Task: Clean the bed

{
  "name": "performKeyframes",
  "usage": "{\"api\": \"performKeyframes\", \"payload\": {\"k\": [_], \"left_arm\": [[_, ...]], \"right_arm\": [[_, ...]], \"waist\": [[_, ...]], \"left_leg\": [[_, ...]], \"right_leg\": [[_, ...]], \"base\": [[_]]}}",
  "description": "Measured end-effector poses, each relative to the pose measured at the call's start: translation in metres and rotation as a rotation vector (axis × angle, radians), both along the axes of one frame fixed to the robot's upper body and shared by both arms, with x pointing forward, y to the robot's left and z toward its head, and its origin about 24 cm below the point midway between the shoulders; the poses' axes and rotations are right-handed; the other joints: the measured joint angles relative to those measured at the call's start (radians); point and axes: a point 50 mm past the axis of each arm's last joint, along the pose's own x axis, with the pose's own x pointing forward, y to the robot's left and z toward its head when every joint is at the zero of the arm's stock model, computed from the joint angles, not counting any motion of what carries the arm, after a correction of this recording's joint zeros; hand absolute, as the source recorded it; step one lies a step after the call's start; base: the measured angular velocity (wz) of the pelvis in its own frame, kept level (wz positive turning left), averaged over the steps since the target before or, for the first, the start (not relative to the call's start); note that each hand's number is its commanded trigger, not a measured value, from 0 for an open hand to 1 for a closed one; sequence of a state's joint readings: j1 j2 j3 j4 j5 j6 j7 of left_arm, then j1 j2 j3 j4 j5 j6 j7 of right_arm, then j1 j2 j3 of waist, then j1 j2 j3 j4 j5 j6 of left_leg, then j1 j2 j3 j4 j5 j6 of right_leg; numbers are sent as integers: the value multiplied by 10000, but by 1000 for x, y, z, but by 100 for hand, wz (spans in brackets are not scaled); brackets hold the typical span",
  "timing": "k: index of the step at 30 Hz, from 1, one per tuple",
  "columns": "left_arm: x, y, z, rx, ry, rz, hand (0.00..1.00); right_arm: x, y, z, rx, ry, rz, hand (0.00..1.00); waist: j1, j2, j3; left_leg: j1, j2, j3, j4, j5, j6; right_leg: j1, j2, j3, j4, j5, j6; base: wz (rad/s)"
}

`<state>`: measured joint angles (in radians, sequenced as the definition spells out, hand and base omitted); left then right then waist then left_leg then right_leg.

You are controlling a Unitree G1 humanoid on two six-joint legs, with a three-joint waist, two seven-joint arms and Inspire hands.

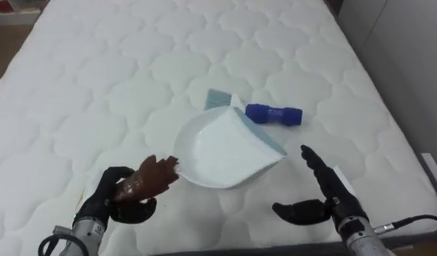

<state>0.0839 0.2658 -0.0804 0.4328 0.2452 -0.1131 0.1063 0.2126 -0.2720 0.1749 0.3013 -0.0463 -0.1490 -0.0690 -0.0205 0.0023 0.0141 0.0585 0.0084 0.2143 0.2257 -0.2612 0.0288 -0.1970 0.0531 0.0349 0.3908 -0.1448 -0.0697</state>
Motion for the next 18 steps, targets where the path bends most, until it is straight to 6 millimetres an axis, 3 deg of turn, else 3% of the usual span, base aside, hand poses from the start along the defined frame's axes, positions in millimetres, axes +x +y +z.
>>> {"api": "performKeyframes", "payload": {"k": [4, 9, 18], "left_arm": [[16, -5, 15, -72, -748, -183, 0], [19, -6, 18, -139, -1007, 36, 0], [4, -1, -5, -49, -127, 797, 0]], "right_arm": [[-1, 0, -2, 17, 187, 31, 0], [-2, -1, -3, -79, 241, -17, 0], [-10, -5, -18, -520, 943, -218, 0]], "waist": [[-2, 14, -9], [-14, 32, -31], [15, 61, -43]], "left_leg": [[98, 26, -27, -95, 2, 1], [333, 152, -26, -136, 3, 1], [577, 269, -112, -291, 5, -5]], "right_leg": [[218, 45, -136, -369, 96, 14], [557, 151, -108, -713, 148, 7], [960, 212, -412, -1189, 266, -25]], "base": [[0], [-8], [-4]]}}
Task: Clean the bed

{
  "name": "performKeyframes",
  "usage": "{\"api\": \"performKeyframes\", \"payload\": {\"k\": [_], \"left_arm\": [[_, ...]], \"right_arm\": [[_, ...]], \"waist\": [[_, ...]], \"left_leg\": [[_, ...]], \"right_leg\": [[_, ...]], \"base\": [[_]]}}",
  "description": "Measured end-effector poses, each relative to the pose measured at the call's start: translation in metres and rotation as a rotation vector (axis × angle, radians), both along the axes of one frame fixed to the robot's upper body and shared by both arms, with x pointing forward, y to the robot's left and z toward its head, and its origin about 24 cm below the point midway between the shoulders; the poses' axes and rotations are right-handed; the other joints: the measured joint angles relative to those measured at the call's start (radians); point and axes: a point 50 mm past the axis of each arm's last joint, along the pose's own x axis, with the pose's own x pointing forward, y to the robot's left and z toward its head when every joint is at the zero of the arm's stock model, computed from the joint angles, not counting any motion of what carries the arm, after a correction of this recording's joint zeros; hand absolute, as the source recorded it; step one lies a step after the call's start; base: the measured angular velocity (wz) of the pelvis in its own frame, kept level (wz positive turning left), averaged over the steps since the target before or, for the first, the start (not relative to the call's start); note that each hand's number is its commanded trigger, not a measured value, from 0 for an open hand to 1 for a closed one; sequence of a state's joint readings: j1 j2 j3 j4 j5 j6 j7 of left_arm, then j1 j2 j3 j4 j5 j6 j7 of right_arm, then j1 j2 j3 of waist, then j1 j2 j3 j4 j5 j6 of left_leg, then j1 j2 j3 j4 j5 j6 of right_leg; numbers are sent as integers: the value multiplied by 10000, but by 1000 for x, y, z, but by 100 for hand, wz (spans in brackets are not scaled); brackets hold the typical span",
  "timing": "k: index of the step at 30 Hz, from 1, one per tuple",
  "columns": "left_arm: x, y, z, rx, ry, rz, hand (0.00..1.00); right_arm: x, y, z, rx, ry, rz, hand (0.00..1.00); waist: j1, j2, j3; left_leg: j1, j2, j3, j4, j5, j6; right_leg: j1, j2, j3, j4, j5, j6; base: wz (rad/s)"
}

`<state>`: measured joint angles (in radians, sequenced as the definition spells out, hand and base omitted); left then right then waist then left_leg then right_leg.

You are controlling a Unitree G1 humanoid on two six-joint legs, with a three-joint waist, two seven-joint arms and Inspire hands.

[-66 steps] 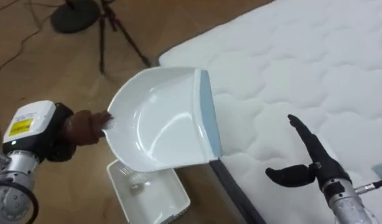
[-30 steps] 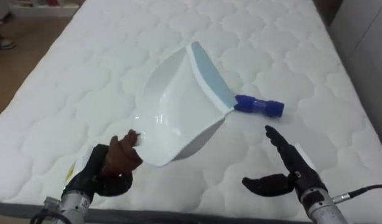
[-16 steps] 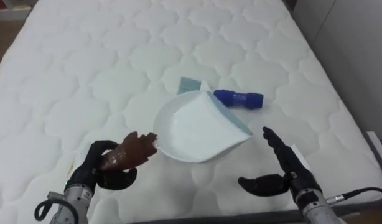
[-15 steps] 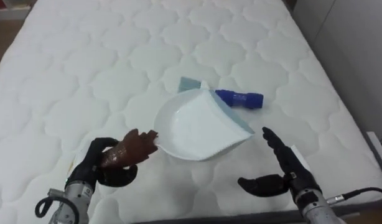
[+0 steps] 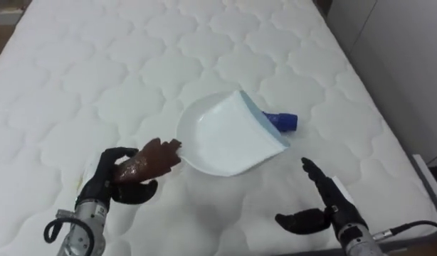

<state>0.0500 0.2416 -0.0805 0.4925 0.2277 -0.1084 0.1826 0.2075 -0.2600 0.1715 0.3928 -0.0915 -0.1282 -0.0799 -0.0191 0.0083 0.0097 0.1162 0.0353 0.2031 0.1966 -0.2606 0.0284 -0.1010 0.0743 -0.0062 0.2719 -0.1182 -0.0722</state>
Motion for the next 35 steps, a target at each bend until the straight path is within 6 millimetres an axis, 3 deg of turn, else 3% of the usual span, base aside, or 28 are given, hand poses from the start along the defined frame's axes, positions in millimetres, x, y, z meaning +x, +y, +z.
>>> {"api": "performKeyframes", "payload": {"k": [5, 7, 9, 14, 16, 19, 25, 35], "left_arm": [[-21, 4, -21, 15, 1009, 430, 0], [-45, 8, -42, 46, 2123, 837, 0], [-66, 14, -57, 136, 3047, 1178, 0], [-126, 36, -82, 384, 5085, 2797, 0], [-159, 43, -86, 402, 5813, 3661, 0], [-184, 51, -89, 550, 6549, 4421, 0], [-223, 57, -93, 553, 7939, 5674, 0], [-247, 49, -98, 15, 9201, 6871, 0]], "right_arm": [[-8, -8, -13, -164, 622, -414, 0], [-22, -17, -27, -349, 1409, -861, 0], [-37, -26, -40, -521, 2227, -1338, 0], [-68, -45, -59, -929, 3680, -2740, 0], [-83, -49, -65, -904, 4152, -3387, 0], [-103, -52, -72, -993, 4865, -4079, 0], [-124, -61, -77, -1455, 5574, -4931, 0], [-165, -60, -87, -1501, 7566, -5921, 0]], "waist": [[38, 20, -53], [149, 46, -134], [240, -23, -159], [310, -248, -131], [291, -316, -145], [306, -370, -122], [423, -167, -104], [507, -146, -75]], "left_leg": [[101, 51, -157, -71, 3, -6], [207, 58, -149, -151, 8, -13], [304, 59, -153, -214, 8, -14], [373, 45, -196, -322, 20, -36], [382, 47, -221, -322, 17, -40], [409, 43, -331, -323, -1, -58], [480, 50, -437, -441, -172, -76], [691, 51, -547, -527, -172, -76]], "right_leg": [[215, 27, -171, -230, 65, -15], [351, 37, -248, -339, 67, -20], [419, 57, -254, -353, 60, -30], [501, 54, -271, -504, 37, -34], [545, 51, -322, -523, 52, -34], [622, 32, -391, -546, 55, -25], [675, 59, -481, -493, 57, -7], [862, 66, -505, -495, -39, 11]], "base": [[6], [0], [-2], [3], [2], [11], [2], [5]]}}
